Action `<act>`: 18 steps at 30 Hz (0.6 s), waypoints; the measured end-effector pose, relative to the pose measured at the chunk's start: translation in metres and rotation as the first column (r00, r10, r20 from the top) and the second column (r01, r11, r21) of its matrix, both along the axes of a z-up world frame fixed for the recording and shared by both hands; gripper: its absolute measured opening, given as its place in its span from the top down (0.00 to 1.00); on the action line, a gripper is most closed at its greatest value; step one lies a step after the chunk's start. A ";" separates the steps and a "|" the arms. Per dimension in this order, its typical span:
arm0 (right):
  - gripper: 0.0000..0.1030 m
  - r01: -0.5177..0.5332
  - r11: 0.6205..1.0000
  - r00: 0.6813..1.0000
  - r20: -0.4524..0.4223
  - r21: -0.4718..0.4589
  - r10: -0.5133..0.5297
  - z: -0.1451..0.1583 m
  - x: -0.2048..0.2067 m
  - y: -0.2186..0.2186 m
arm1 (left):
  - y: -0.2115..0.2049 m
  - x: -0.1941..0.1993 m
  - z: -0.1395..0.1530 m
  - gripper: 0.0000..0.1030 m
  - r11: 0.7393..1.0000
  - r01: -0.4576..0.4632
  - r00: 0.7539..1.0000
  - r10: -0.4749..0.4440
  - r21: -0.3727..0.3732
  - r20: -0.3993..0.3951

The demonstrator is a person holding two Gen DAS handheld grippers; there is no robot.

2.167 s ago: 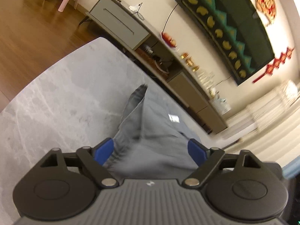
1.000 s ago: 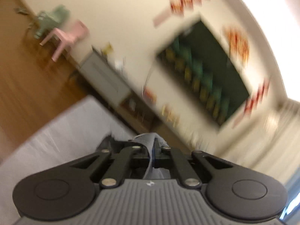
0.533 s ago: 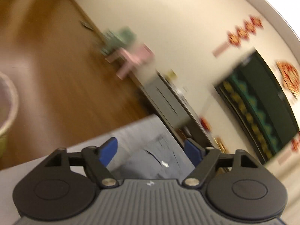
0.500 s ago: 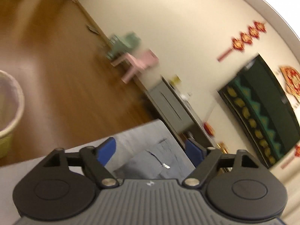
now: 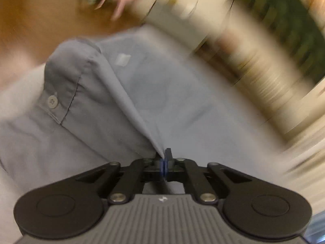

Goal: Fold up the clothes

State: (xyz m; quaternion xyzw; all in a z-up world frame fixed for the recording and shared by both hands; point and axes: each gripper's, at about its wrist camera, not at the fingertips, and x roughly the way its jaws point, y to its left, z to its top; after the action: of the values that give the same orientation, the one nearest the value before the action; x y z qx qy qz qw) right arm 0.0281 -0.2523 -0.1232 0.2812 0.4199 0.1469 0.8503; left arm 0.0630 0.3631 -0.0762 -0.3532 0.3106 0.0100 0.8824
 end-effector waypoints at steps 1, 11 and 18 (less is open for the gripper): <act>0.50 0.049 0.998 0.998 -0.032 0.050 -0.048 -0.008 0.000 -0.013 | 0.013 -0.025 0.007 0.99 0.996 0.008 0.992 0.003 -0.089 0.125; 0.42 0.446 0.807 0.895 -0.193 0.387 -0.402 -0.036 -0.016 -0.098 | 0.056 -0.058 -0.046 0.89 0.984 0.078 0.988 -0.099 -0.163 -0.122; 0.67 0.542 0.819 0.839 -0.178 0.189 -0.514 -0.016 0.002 -0.147 | 0.055 -0.033 -0.058 0.90 0.996 0.062 0.966 -0.077 -0.068 -0.248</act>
State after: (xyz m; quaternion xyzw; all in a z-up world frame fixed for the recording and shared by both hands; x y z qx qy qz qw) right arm 0.0298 -0.3989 -0.1391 0.4921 0.3554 -0.0636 0.7922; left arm 0.0305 0.4181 -0.1341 -0.3641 0.4320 0.0146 0.8250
